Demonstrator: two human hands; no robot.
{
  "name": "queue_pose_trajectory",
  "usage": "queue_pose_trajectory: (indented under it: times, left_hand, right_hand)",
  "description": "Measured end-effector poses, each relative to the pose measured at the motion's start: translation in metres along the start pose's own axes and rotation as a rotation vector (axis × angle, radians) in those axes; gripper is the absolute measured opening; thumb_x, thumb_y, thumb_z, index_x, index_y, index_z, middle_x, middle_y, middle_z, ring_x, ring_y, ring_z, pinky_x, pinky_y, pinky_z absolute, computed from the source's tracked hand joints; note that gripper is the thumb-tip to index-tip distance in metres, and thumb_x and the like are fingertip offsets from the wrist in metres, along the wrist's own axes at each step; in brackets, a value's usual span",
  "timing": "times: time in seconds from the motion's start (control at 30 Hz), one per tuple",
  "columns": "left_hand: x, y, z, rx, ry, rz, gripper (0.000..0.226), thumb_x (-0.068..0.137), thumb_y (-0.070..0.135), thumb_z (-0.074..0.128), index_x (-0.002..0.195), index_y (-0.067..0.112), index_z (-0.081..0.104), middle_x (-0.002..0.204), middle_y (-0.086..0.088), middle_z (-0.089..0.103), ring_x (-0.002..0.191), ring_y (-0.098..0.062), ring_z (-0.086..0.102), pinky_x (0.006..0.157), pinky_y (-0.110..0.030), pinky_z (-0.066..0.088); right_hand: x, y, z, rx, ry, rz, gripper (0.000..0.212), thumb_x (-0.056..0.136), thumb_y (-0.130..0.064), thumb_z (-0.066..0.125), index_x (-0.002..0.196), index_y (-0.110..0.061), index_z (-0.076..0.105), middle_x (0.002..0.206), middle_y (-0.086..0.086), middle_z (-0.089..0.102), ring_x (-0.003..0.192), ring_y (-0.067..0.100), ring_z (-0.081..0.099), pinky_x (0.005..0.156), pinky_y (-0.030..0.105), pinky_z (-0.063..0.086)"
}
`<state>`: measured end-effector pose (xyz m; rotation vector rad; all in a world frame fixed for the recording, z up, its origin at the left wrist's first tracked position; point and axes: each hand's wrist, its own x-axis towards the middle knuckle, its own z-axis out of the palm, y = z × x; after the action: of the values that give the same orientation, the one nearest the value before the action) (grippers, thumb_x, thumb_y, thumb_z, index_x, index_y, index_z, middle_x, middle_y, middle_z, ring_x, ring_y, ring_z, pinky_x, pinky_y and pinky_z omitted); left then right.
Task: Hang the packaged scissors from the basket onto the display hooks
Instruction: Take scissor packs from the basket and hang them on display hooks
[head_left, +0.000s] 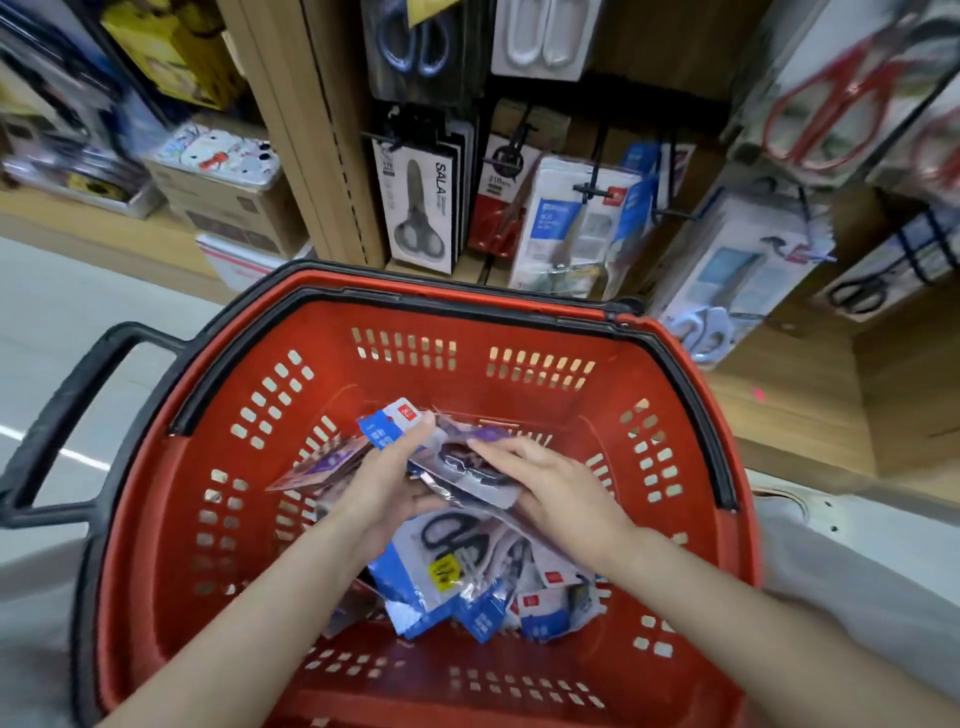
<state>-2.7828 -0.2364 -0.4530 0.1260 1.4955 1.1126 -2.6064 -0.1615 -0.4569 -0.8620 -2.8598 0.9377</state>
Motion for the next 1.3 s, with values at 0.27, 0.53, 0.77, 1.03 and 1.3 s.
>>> queue_pose_trajectory:
  times: [0.27, 0.53, 0.77, 1.03, 1.3]
  left_hand:
    - [-0.022, 0.005, 0.005, 0.182, 0.05, 0.095, 0.021, 0.082, 0.002, 0.067, 0.103, 0.007, 0.064, 0.095, -0.01, 0.073, 0.085, -0.03, 0.069, 0.078, -0.044, 0.054]
    - [-0.037, 0.0, -0.005, 0.204, -0.052, 0.194, 0.019, 0.087, 0.008, 0.065, 0.103, 0.019, 0.066, 0.097, 0.0, 0.074, 0.084, -0.019, 0.07, 0.069, -0.033, 0.055]
    - [-0.04, 0.002, -0.004, 0.424, -0.057, 0.28, 0.011, 0.094, 0.021, 0.057, 0.086, 0.026, 0.061, 0.078, 0.007, 0.066, 0.066, -0.005, 0.063, 0.056, -0.017, 0.048]
    - [-0.03, 0.03, 0.034, 0.551, 0.034, 0.571, 0.053, 0.092, 0.046, 0.05, 0.083, -0.005, 0.06, 0.07, -0.013, 0.05, 0.065, -0.019, 0.043, 0.064, -0.032, 0.032]
    - [-0.048, 0.048, 0.093, 0.586, -0.146, 0.757, 0.043, 0.094, 0.034, 0.056, 0.088, -0.008, 0.064, 0.084, -0.024, 0.068, 0.07, -0.027, 0.06, 0.067, -0.041, 0.047]
  right_hand:
    - [-0.032, 0.0, -0.005, 0.177, -0.158, -0.023, 0.069, 0.097, -0.003, 0.044, 0.146, -0.045, 0.019, 0.156, -0.022, 0.011, 0.136, 0.001, 0.032, 0.104, 0.013, 0.033]
    - [-0.033, 0.013, -0.016, 0.923, 0.257, 0.645, 0.065, 0.09, -0.043, 0.056, 0.141, -0.008, 0.037, 0.137, 0.0, 0.052, 0.124, 0.015, 0.051, 0.109, 0.031, 0.036]
    - [-0.023, 0.01, -0.03, 1.086, 0.612, 0.685, 0.017, 0.093, -0.014, 0.058, 0.108, -0.011, 0.064, 0.105, 0.008, 0.071, 0.098, 0.024, 0.067, 0.09, 0.049, 0.052]
    - [-0.048, -0.001, -0.062, 0.831, 0.637, 0.489, 0.016, 0.091, -0.007, 0.058, 0.107, -0.011, 0.062, 0.102, 0.007, 0.071, 0.094, 0.02, 0.069, 0.087, 0.047, 0.054]
    - [-0.068, -0.005, -0.07, 0.827, 0.553, 0.41, 0.022, 0.093, -0.008, 0.055, 0.114, -0.013, 0.058, 0.112, 0.004, 0.068, 0.102, 0.017, 0.065, 0.091, 0.041, 0.052]
